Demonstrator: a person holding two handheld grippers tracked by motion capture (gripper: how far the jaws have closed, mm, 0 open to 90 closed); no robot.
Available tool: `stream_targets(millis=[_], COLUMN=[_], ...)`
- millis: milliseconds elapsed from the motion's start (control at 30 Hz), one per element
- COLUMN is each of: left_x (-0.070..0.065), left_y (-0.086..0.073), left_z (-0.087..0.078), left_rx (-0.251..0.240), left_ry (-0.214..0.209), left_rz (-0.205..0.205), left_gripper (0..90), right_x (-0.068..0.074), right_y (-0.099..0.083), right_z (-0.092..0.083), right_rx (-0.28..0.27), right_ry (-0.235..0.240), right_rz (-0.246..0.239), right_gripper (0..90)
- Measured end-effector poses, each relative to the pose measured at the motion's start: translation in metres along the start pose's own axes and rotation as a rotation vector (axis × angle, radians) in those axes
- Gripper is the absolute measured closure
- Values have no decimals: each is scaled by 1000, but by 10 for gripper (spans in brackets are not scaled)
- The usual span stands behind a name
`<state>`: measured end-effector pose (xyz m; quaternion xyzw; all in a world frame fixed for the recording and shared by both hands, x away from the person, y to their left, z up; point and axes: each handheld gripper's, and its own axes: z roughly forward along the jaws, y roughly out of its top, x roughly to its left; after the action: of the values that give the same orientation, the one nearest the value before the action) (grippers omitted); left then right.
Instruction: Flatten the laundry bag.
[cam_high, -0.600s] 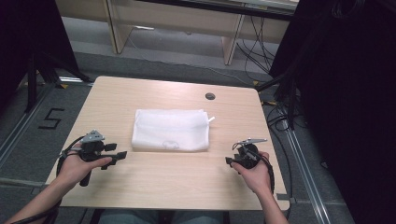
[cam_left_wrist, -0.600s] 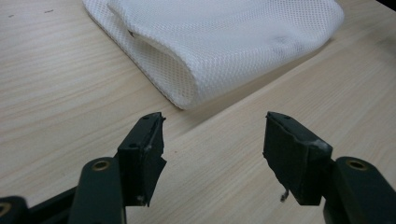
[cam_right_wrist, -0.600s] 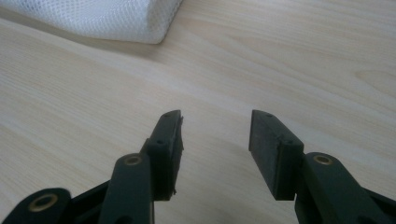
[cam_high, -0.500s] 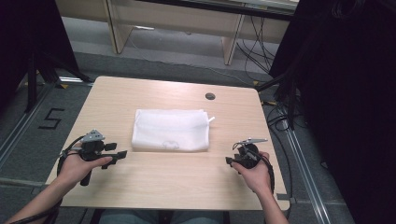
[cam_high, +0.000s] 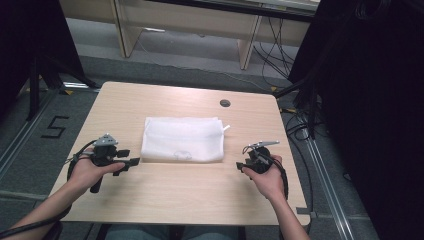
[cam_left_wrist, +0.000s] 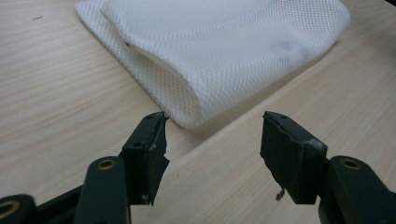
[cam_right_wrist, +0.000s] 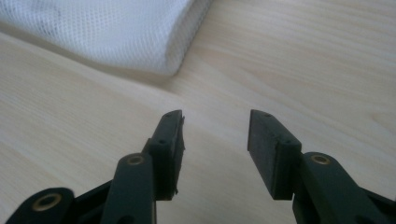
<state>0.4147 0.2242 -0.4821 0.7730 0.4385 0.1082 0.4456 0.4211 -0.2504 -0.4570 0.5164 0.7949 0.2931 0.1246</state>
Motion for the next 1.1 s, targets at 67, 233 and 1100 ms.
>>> stream_targets(millis=[67,233,1100], left_x=[8,12,17], left_y=[13,31,41], left_z=[10,27,61], left_rx=[2,-15,112], left_ry=[3,-4,120], left_rz=[-17,-59,-55], left_gripper=[416,430,483], right_x=[0,-3,23], right_y=[13,35,89], right_z=[5,19,71], right_rx=[24,2,70], right_ry=[3,12,1], right_rz=[-13,2,1], right_gripper=[602,659,660])
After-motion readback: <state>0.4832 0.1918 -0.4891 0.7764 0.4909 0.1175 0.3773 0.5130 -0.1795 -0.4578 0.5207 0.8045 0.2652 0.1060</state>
